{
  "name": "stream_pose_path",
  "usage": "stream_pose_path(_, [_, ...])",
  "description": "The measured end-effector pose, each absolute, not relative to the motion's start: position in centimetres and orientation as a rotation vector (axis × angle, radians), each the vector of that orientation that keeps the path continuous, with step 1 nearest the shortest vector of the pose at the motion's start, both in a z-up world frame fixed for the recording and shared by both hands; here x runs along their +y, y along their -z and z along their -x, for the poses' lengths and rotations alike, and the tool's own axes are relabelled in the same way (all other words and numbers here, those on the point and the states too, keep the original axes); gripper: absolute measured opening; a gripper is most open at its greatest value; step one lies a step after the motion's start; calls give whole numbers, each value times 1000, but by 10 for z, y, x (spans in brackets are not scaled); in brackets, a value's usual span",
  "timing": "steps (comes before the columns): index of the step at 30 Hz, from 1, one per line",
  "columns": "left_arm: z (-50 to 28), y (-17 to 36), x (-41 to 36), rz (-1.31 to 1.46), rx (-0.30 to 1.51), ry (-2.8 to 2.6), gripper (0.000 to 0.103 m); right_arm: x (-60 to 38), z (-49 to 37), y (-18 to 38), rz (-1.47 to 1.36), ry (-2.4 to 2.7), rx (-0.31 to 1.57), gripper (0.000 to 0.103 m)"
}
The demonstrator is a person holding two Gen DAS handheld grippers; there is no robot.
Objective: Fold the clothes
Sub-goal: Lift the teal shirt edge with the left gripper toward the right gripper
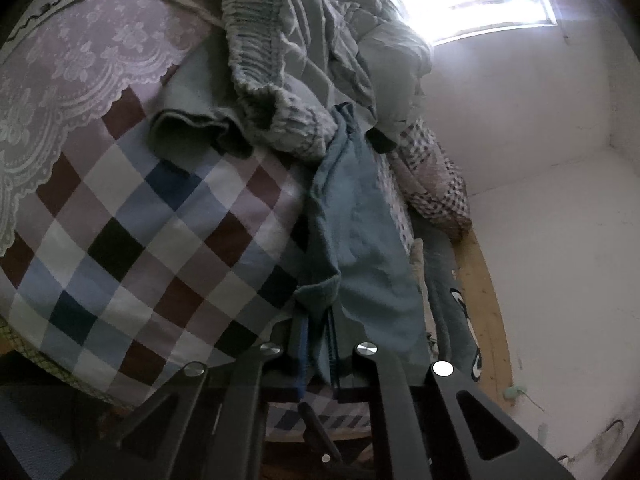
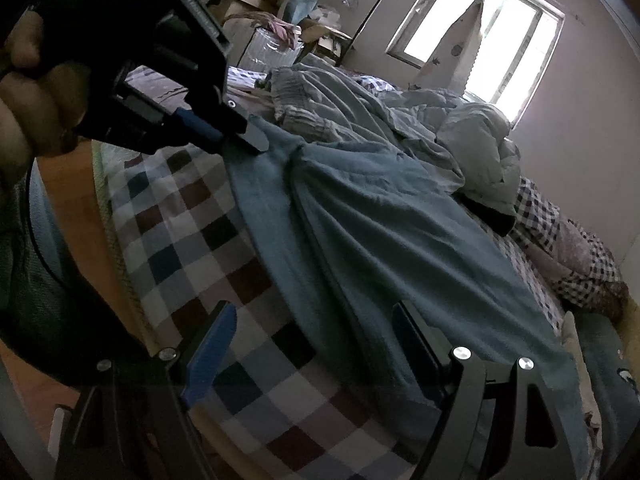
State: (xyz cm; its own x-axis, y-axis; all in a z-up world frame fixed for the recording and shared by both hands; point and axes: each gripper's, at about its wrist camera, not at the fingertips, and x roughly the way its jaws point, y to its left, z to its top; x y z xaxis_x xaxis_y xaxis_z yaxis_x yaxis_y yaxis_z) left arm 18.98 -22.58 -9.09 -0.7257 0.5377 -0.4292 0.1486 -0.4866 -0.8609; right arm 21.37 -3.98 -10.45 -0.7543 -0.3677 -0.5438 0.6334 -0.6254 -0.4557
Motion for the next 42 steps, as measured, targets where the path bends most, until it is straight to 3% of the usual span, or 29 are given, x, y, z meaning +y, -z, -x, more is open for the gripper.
stream_pose_path(11, [-191, 81, -225, 984, -1419, -2251, 5, -80, -225, 108, -334, 2330, 1118, 83])
stream_pose_path(24, [-194, 73, -232, 939, -1428, -2220, 4, -121, -194, 94, -249, 2426, 1159, 82])
stream_pose_path(26, [-194, 72, -232, 933, -1429, -2215, 4, -127, -195, 94, -213, 2425, 1187, 78])
stream_pose_path(28, [-194, 71, -233, 928, -1430, -2211, 4, -134, -193, 94, -195, 2430, 1222, 55])
stream_pose_path(33, [-195, 70, -233, 918, -1429, -2203, 4, -143, -184, 93, -194, 2448, 1270, 47])
stream_pose_path(35, [-195, 70, -233, 915, -1427, -2202, 4, -145, -180, 92, -193, 2456, 1281, 38])
stream_pose_path(37, [-195, 68, -234, 904, -1427, -2203, 4, -146, -176, 92, -201, 2457, 1299, 13])
stream_pose_path(42, [-196, 67, -238, 877, -1446, -2208, 4, -148, -171, 89, -249, 2433, 1273, 7])
